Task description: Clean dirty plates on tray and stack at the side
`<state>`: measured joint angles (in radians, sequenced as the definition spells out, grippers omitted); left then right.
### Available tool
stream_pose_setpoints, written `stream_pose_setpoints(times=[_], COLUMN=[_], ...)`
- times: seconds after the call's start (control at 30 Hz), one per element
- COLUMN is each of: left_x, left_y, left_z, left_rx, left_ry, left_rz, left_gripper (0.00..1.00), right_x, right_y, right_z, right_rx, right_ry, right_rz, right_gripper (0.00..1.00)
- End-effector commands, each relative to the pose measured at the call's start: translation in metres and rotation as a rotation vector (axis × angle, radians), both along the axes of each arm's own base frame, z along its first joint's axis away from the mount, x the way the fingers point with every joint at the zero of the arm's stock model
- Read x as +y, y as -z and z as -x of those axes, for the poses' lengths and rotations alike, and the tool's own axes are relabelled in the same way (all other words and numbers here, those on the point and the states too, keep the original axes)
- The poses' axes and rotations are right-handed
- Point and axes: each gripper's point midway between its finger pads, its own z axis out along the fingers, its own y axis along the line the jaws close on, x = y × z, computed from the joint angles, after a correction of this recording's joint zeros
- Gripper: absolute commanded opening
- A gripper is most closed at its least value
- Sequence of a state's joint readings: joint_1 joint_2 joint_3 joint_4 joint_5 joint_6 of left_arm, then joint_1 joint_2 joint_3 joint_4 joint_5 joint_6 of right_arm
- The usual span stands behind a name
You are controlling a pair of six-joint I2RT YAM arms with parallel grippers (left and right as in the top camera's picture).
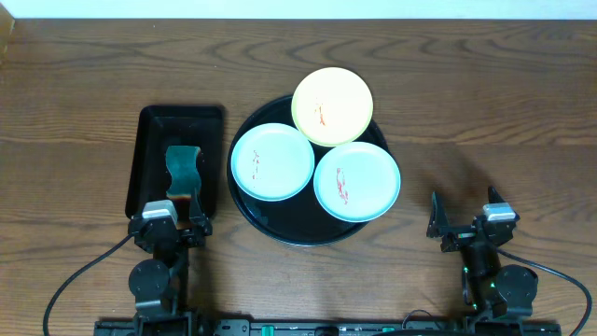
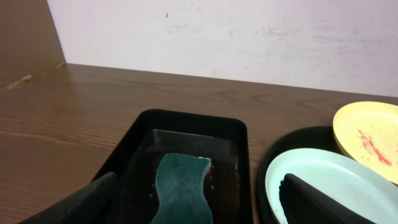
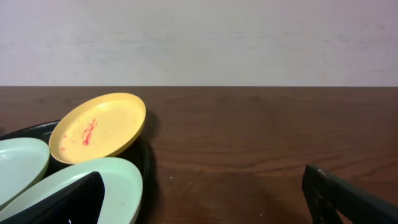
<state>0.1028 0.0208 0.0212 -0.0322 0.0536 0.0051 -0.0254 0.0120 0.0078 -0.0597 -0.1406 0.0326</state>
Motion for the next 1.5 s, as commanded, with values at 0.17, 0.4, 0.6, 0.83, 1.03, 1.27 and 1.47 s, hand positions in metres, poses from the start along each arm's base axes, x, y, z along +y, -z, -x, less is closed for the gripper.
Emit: stream_pose_setpoints(times=[0.17, 0.4, 0.6, 0.83, 1.03, 1.27, 1.47], left_x=[-0.002, -0.002, -0.002, -0.009, -0.017, -0.023, -0.022], left_y=[0.017, 0.012, -0.016, -0.066, -0.093, -0.126, -0.146], left_z=[0.001, 0.000, 0.000, 0.005, -0.007, -0.033, -0.049], left_rx=[0.055, 0.030, -0.046, -0.073, 0.060, 0.256, 0.474], left_ry=[0.012, 0.006, 0.001, 0.039, 0.087, 0.124, 0.110], left_rz=[-0.011, 0.029, 0.093, 0.093, 0.117, 0.157, 0.192], left_gripper=[0.82, 0.82, 0.82, 0.82, 0.82, 0.82, 0.82], right_x=[0.003, 0.003, 0.003, 0.005, 0.009, 0.031, 0.037], right_y=[0.001, -0.001, -0.031, -0.082, -0.120, -0.132, -0.133], right_z=[0.000, 0.000, 0.001, 0.011, 0.011, -0.010, -0.039], right_rx=[0.001, -0.009, -0.097, -0.189, -0.201, -0.061, 0.161], right_ry=[-0.010, -0.011, -0.011, -0.028, -0.051, -0.176, -0.214], right_rz=[0.012, 0.012, -0.069, -0.106, -0.102, -0.066, -0.077], right_gripper=[0.99, 0.99, 0.99, 0.99, 0.99, 0.99, 0.99])
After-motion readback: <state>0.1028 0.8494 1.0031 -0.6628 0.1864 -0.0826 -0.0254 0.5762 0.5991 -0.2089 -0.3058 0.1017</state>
